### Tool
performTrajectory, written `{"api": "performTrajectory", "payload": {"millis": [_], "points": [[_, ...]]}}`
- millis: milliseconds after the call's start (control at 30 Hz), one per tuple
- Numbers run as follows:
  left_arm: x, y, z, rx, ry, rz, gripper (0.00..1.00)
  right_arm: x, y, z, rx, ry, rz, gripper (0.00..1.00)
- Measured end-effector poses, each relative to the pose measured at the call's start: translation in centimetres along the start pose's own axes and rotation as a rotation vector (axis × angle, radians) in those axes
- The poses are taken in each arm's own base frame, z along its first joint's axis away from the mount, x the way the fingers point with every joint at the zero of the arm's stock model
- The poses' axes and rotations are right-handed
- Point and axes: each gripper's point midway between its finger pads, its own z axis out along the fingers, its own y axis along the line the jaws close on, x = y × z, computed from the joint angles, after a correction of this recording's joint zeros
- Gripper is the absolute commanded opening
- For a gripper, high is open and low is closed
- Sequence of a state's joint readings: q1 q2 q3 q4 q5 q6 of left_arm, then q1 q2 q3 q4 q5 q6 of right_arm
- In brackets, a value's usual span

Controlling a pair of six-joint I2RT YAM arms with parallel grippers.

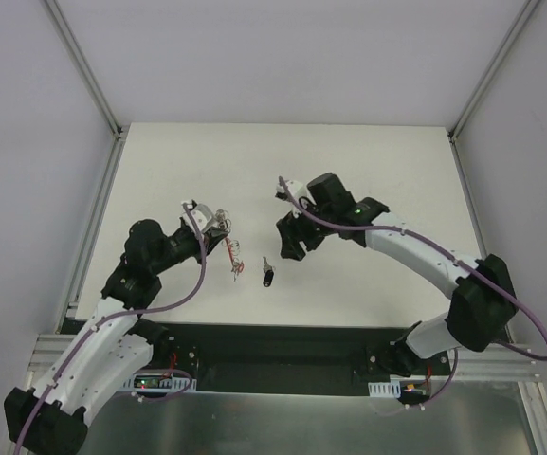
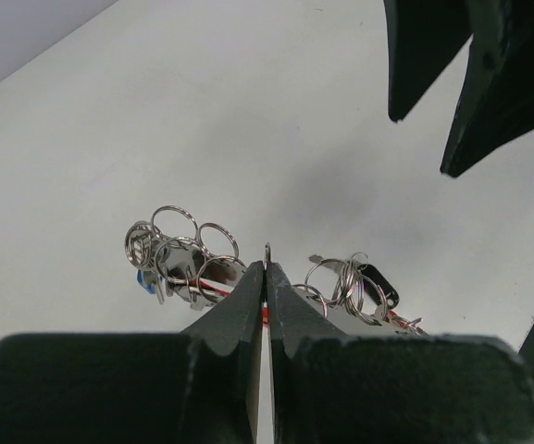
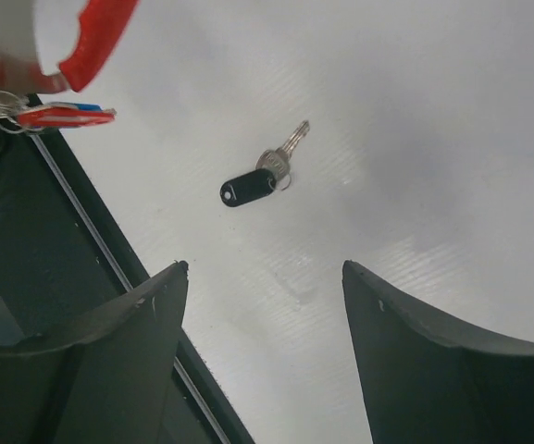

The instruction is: Put the keys on the keyring

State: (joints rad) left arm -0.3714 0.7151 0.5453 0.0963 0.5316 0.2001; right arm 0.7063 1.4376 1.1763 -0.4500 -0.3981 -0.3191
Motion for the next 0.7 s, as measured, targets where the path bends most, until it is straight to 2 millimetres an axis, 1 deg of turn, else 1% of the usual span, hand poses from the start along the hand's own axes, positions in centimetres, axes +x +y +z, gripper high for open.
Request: {"api": "performTrajectory", "payload": {"millis": [133,267,367,500,533,567,700], "points": [[1.4,-0.2,-2.4,-0.085,-0.004,-0.003,0.0,3.3,0.8,4.0,0.025,0.137,0.037,0.61],[1.4,-0.3,-4.4,-0.149,-0.033,-0.001,0.0,5.2,0.7,7.0,0.095,0.2,0.143,0.58],[1.1,-0.3,-5.4,-0.182,-0.053,0.008,0.0,5.9,0.5,8.5,0.154,0.196,0.255,0.58],[1.5,-0.2,-6.2,-0.215,-0.059,0.011,0.0,6.7,0.0,10.4,0.236,0.182,0.408,0.56],[1.6,-0.3,-6.3,-0.216,-0.056,0.009,0.0,6.8,-0.2,10.8,0.256,0.178,0.438,0.54],[1.8,-0.3,-6.4,-0.219,-0.05,0.007,0.0,7.0,-0.4,11.2,0.279,0.174,0.471,0.49],[2.2,0.0,-6.5,-0.237,-0.035,0.003,0.0,8.0,-1.1,12.4,0.347,0.176,0.582,0.41]]}}
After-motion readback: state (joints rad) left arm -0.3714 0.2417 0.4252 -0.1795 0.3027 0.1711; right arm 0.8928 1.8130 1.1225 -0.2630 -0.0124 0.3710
